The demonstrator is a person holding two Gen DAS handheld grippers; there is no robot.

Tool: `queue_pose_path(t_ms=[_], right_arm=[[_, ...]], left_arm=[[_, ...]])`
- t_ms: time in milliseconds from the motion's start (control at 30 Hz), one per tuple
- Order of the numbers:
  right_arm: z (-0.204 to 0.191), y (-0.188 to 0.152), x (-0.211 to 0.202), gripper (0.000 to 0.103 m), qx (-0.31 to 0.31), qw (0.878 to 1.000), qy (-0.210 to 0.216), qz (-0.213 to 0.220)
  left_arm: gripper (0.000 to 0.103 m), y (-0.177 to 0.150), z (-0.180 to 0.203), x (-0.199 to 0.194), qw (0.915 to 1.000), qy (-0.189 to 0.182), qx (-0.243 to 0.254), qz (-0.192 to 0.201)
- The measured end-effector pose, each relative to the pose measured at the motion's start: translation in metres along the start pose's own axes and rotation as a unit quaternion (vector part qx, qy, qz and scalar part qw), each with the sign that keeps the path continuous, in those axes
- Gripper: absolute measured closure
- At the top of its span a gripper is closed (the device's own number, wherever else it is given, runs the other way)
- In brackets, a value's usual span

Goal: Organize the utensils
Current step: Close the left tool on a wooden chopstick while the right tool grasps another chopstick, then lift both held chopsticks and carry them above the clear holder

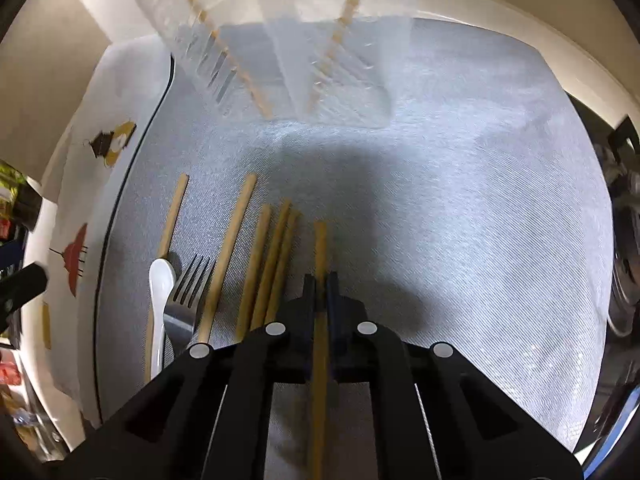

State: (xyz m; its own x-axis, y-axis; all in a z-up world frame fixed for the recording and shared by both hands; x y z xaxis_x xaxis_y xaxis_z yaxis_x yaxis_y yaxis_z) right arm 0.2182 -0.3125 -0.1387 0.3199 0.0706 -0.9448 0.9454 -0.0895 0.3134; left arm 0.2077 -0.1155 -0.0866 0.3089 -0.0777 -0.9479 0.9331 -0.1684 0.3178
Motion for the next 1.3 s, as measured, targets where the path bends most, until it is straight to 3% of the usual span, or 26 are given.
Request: queue_pose_path(t_ms=[233,300,567,633,700,767,833,967,1133,1300], right_arm=[[0.02,-0.013,-0.015,0.097,0.031,0.999,0.009,0.005],[0.024,-0.014,-0.018,0.097,0.036,0.999,0.01,0.006],[0.046,-0.023,-0.027,0.097,0.051,0.999,0.016,0.004],[0.044,-0.022,-0.027,0.097,0.052,0.998,0.017,0.006],[0.045,-0.022,-0.029,0.097,0.051,0.998,0.019,0.008],[0.045,-0.022,-0.03,0.097,0.049,0.999,0.02,0.011],[0.044,-0.021,-0.032,0.097,0.047,0.999,0.022,0.013],[0.041,-0.017,-0.042,0.097,0.041,0.998,0.028,0.028],[0.034,-0.012,-0.068,0.097,0.027,0.997,0.04,0.061],[0.024,-0.012,-0.104,0.097,0.0,0.993,0.048,0.105]], left_arm=[[0.019,0.036,0.02,0.028,0.9993,-0.031,0.017,-0.016],[0.033,0.046,0.031,0.045,0.9977,-0.046,0.027,-0.041],[0.051,0.067,0.063,0.097,0.988,-0.079,0.062,-0.118],[0.058,0.069,0.069,0.1,0.9889,-0.062,0.078,-0.11],[0.081,0.069,0.07,0.1,0.9903,-0.049,0.086,-0.098],[0.095,0.071,0.07,0.102,0.9908,-0.045,0.09,-0.089],[0.096,0.073,0.065,0.104,0.9906,-0.06,0.08,-0.094],[0.096,0.074,0.054,0.089,0.9928,-0.073,0.067,-0.067],[0.096,0.065,0.038,0.038,0.9929,-0.106,0.054,-0.006],[0.097,0.047,0.029,-0.023,0.9867,-0.141,0.048,0.066]])
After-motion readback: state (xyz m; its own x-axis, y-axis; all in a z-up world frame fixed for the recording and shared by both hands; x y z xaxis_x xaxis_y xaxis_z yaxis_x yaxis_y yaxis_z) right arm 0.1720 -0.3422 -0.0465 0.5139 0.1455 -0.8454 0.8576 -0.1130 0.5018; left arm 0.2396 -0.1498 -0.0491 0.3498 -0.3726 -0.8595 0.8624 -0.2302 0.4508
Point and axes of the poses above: each gripper's, at about its wrist camera, not at the fingertips, and x roughly the way its jaws point, z to its right, y to its top, the point moved 1 cm from there along x, roughly the way its jaws point, and after that the axes turned 2 degrees about -y, right-handed, at the moved point
